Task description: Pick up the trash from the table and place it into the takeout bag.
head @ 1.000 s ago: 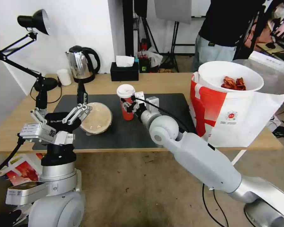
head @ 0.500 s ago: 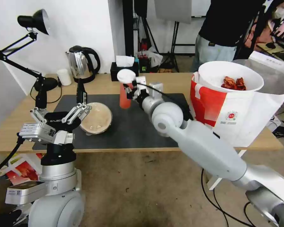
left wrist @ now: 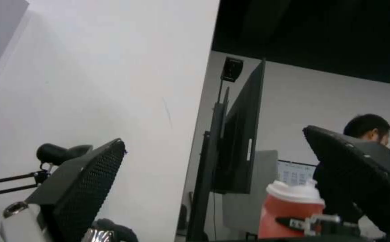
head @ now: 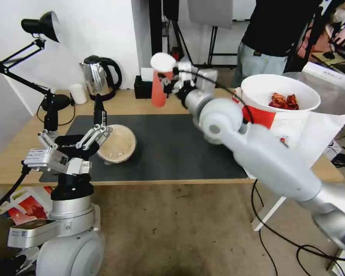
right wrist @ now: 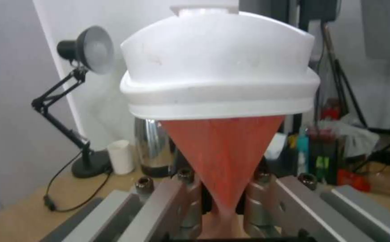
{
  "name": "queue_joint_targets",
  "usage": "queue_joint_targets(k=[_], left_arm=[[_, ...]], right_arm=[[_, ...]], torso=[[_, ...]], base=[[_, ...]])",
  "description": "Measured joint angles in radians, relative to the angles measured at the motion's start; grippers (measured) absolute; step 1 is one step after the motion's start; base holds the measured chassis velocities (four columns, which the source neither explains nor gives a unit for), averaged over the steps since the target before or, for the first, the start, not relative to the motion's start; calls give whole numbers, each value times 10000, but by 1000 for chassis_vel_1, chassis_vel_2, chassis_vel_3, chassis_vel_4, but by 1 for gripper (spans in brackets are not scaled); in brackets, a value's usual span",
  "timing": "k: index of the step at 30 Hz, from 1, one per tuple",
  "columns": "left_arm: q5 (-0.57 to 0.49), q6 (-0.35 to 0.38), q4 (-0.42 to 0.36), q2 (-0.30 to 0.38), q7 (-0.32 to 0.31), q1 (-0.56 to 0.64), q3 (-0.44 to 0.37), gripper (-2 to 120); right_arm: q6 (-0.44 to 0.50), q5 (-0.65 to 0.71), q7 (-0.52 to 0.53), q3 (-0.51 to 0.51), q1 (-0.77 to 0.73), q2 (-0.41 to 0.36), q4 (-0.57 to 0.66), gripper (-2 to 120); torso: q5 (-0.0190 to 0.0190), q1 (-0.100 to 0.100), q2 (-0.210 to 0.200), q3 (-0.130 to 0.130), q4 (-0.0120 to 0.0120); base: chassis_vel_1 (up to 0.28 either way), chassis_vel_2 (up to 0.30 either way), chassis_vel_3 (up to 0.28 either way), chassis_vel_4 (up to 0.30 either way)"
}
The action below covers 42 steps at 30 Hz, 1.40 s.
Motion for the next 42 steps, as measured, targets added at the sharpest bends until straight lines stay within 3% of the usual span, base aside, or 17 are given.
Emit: queue_joint_targets(k=[5,13,21,29,42], left_arm=[[8,0,9,-18,4,-78,95,100],[12,2,83,-17,6,-164,214,100],[9,3,84,13,10,-170,287,100],[-117,8,54,96,14,-245,334,100],[-375,41,275,249,15,-586,489,100]], right_arm=[[-46,1119,148,-11,1245,-1180,244,5],[-71,2179,341,1,2167,-2344,721,5],[-83,2704,371,0,2806,-3219,869,5],[-90,3285,183,-8,3490,-4893,1110,5],[-96,3445,-73,774,2781,-6589,1547,4]], torso=[[2,0,0,1,-2],[1,0,0,0,0],[2,0,0,0,1],[1,0,0,0,1],[-1,-3,4,0,1]], base=[[0,0,0,0],[0,0,0,0],[0,0,0,0],[0,0,0,0],[0,0,0,0]])
